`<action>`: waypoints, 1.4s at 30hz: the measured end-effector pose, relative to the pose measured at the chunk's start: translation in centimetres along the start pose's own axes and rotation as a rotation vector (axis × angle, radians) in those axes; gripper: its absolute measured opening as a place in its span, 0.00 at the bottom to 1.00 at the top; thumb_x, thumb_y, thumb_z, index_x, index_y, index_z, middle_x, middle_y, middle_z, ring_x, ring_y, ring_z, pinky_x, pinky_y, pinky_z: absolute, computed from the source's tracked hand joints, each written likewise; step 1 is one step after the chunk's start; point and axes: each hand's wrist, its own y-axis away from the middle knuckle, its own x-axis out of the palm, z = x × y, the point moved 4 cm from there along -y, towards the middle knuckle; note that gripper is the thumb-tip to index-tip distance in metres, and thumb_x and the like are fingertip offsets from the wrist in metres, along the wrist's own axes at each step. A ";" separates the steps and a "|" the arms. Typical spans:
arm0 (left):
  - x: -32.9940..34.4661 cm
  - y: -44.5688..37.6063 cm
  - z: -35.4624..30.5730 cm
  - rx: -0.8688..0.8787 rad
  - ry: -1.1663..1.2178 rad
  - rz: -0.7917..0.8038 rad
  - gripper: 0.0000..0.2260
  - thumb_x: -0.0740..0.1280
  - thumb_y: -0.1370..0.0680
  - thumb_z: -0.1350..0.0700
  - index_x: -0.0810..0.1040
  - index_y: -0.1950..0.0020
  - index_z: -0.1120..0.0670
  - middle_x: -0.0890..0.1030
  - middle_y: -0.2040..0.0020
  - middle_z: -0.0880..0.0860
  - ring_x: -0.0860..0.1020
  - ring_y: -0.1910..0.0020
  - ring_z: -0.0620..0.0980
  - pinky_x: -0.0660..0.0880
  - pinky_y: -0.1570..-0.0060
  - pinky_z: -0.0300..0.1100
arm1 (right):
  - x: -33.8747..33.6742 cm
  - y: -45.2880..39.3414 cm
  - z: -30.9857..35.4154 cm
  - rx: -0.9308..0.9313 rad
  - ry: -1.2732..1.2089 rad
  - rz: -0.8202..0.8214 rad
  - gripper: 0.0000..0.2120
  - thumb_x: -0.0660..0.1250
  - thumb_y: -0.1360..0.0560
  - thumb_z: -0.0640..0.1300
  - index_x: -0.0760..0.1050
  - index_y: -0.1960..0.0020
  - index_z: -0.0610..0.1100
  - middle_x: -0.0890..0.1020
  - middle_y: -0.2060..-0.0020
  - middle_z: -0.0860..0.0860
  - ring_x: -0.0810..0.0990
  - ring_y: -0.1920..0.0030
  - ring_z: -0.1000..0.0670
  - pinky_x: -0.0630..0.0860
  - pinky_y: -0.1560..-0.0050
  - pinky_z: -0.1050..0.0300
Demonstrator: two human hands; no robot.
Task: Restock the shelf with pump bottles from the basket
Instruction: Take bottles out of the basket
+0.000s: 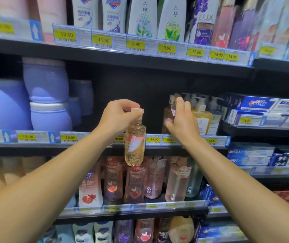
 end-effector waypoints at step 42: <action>4.8 0.2 -1.4 0.015 0.046 0.079 0.08 0.72 0.24 0.51 0.83 0.46 0.51 0.80 0.58 0.47 0.77 0.62 0.45 0.73 0.63 0.37 | -3.4 2.6 -4.0 -0.082 -0.034 -0.346 0.26 0.71 0.30 0.50 0.69 0.35 0.44 0.70 0.36 0.47 0.69 0.38 0.46 0.68 0.37 0.52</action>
